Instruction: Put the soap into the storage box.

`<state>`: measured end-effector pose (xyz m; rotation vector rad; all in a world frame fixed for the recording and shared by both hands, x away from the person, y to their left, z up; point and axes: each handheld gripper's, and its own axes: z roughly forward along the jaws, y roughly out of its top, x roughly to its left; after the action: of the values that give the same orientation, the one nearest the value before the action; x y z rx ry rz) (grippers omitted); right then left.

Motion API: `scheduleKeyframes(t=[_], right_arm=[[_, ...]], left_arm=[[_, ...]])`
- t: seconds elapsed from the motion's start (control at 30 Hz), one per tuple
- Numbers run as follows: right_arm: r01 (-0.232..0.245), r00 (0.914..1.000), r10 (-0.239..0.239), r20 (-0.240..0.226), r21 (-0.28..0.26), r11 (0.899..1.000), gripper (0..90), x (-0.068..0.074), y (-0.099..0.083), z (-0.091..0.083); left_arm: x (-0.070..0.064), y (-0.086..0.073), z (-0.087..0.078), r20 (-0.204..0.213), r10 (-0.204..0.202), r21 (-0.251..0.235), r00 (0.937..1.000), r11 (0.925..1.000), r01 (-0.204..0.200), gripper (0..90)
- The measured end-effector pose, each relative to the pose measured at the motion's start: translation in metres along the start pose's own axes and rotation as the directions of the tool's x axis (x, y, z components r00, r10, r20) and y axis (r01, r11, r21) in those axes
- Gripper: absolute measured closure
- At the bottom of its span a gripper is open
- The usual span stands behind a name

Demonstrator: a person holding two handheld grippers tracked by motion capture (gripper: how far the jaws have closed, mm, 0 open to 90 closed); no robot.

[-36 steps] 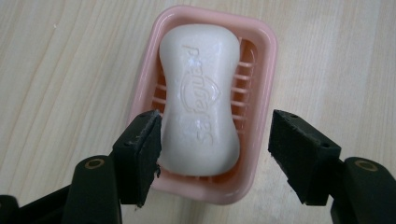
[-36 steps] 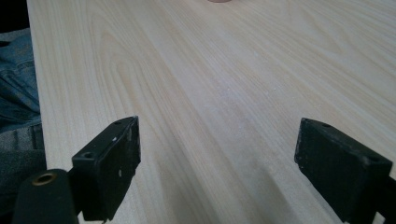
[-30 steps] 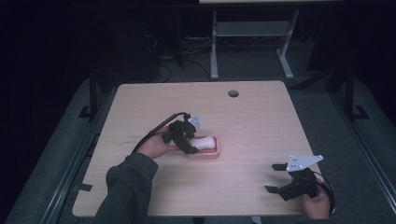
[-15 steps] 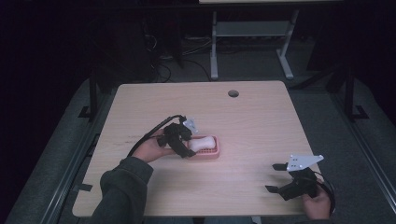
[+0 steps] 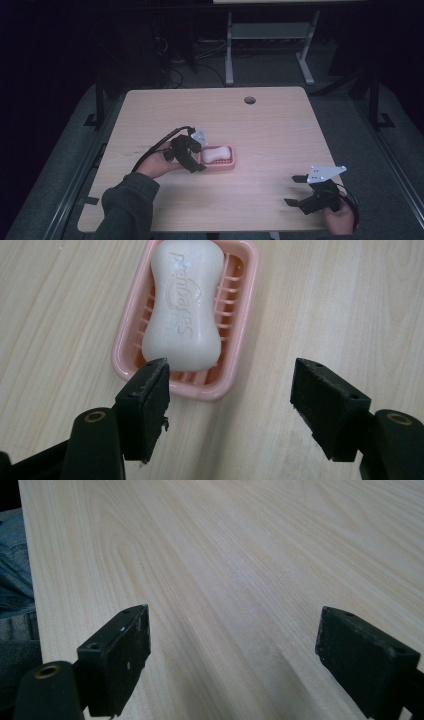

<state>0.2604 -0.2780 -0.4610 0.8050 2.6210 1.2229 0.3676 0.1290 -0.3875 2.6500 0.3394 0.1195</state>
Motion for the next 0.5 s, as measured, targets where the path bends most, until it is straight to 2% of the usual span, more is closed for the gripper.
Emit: scheduleKeyframes(t=[0.5], right_arm=[[-0.007,1.0,0.007,0.003,0.005,1.0,14.0,-0.001,-0.001,0.001]], left_arm=[[-0.008,-0.016,-0.006,-0.009,-0.006,-0.006,0.9999,1.0,0.006,30.8]])
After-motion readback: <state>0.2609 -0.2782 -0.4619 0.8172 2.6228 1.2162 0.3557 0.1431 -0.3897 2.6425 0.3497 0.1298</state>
